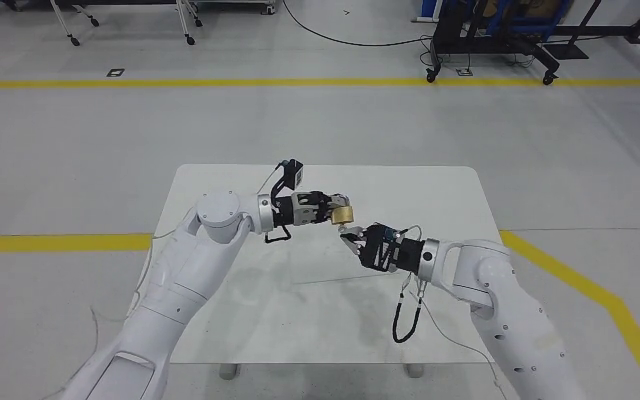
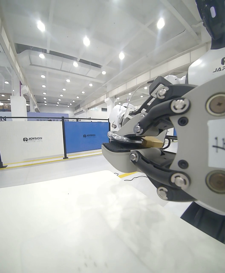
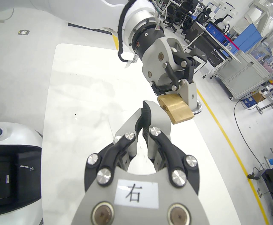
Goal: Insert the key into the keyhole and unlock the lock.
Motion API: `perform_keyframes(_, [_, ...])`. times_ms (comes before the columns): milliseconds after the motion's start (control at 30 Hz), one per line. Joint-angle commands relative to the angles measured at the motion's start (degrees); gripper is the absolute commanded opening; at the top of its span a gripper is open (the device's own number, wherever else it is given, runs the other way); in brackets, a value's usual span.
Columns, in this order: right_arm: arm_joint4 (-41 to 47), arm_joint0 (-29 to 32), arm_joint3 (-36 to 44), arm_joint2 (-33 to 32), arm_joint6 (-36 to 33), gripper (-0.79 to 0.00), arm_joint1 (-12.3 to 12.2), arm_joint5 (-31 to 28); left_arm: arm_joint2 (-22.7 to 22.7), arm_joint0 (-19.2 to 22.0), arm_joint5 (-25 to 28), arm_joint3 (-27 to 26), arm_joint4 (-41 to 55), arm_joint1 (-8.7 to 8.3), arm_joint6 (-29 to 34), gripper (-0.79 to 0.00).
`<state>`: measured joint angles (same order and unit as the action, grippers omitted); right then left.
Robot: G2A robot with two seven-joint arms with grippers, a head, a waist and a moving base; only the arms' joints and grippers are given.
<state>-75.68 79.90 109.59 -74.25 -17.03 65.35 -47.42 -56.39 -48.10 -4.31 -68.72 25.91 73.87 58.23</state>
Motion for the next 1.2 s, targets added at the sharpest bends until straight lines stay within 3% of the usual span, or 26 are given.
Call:
perform_keyframes(0, [0.24,0.02,-0.09,0.09,-0.05,-0.785,-0.03,0.74,-0.21,-0.12,-0.13,0.02,0.6,0.01,-0.23,-0.785])
perform_keyframes(133, [1.22,0.61,0.53,-0.62,0.9,-0.785,-0.25,1.07,-1.32,-0.02,-1.01,0.3,3.19,-0.04,0.29,-0.785])
perform_keyframes(167, [1.48,1.06,0.9,-1.02,1.19,-0.674,-0.34,1.18,-1.81,0.01,-1.58,0.4,4.73,-0.05,0.9,-0.785])
perform_keyframes(200, [1.78,1.62,1.35,-1.5,1.4,-0.477,-0.44,1.35,-2.37,0.03,-2.26,0.42,6.57,-0.06,1.83,-0.785])
perform_keyframes(233, [2.16,2.31,1.91,-2.01,1.39,0.0,-0.54,1.48,-3.01,0.03,-3.04,0.53,8.45,-0.1,2.73,-0.785])
perform_keyframes(333, [2.72,3.59,3.42,-2.94,0.99,0.0,-0.78,1.1,-4.61,0.13,-6.87,1.41,13.52,-0.22,5.12,-0.785])
perform_keyframes(533, [2.72,3.59,3.42,-2.94,0.99,0.0,-0.78,1.1,-4.61,0.13,-6.87,1.41,13.52,-0.22,5.12,-0.785])
perform_keyframes(700, [1.0,4.97,5.32,-3.74,3.66,0.0,-0.83,4.06,-5.67,-3.39,4.84,-3.59,10.82,-0.21,-2.15,-0.785])
perform_keyframes(867, [-6.49,8.52,6.44,-4.82,10.56,-0.003,-0.99,10.23,-3.37,-4.05,5.95,-3.03,7.38,0.38,-8.79,-0.785])
perform_keyframes(933, [-8.7,8.92,5.71,-4.71,13.42,-0.142,-0.99,12.15,-1.77,-3.22,5.28,-1.6,6.95,0.95,-11.28,-0.785])
perform_keyframes(967, [-10.18,8.97,5.05,-4.72,14.27,-0.332,-0.99,13.49,-0.95,-2.63,4.21,-0.74,7.8,1.35,-12.4,-0.785])
perform_keyframes(1000, [-11.42,8.96,4.37,-4.46,14.72,-0.416,-0.97,14.57,-0.09,-1.9,3.17,0.26,8.4,1.74,-13.37,-0.785])
perform_keyframes(1167, [-14.47,6.87,-0.04,-2.8,14.73,-0.502,-0.8,17.4,4.04,1.41,2.4,4.94,8.91,3.59,-15.77,-0.785])
